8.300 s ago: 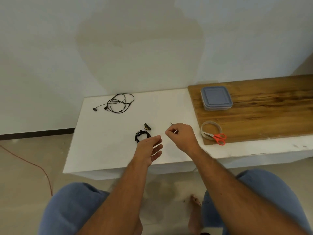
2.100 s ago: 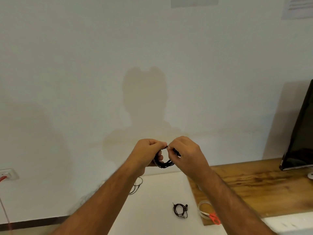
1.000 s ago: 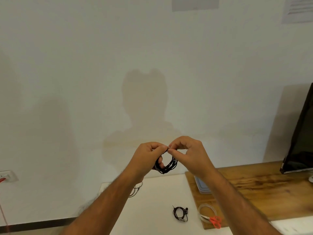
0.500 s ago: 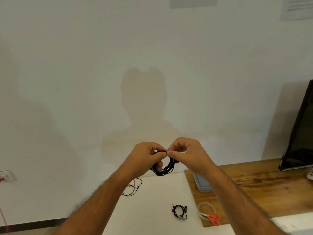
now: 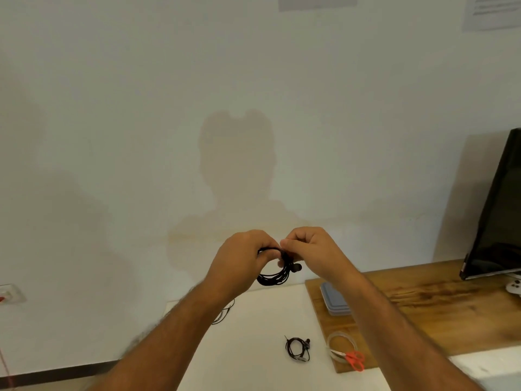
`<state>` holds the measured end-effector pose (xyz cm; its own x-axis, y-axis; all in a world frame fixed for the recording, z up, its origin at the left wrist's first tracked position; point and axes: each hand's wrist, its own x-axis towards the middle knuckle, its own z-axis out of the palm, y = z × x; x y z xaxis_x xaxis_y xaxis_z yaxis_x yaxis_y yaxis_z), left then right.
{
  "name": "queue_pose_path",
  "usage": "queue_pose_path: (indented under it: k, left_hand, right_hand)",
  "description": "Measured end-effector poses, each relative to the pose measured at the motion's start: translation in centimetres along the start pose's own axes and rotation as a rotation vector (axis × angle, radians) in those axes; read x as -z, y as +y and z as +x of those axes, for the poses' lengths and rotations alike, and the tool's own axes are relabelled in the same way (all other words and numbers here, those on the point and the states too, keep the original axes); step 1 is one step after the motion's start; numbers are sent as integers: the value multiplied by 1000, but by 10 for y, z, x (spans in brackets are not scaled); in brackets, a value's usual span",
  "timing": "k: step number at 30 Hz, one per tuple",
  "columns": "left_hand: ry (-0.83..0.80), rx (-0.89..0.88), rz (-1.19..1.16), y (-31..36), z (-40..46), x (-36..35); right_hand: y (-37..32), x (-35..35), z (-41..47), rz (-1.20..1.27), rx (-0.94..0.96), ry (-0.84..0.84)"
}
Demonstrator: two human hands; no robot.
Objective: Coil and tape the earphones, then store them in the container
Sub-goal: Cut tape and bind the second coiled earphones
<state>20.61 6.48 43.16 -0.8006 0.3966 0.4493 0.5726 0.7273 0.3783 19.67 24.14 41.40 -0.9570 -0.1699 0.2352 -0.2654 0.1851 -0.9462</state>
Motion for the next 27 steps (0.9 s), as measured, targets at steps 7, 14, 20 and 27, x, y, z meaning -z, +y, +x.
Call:
queue_pose_path:
  k: [7,14,20,27]
  left_hand:
    - [163,-325,377,-12,5,-3]
    - [367,-468,428,-11,2,-1]
    - [443,-555,367,-10,-1,-6]
    - [415,-541,353,-6,-5,-7]
  right_hand:
    - [-8,5,5,76,-220,-104]
    - [-19,12,7,262,-384,-255]
    - [-16,15,9,280,-484,-407]
    - [-14,13,7,236,-475,-437]
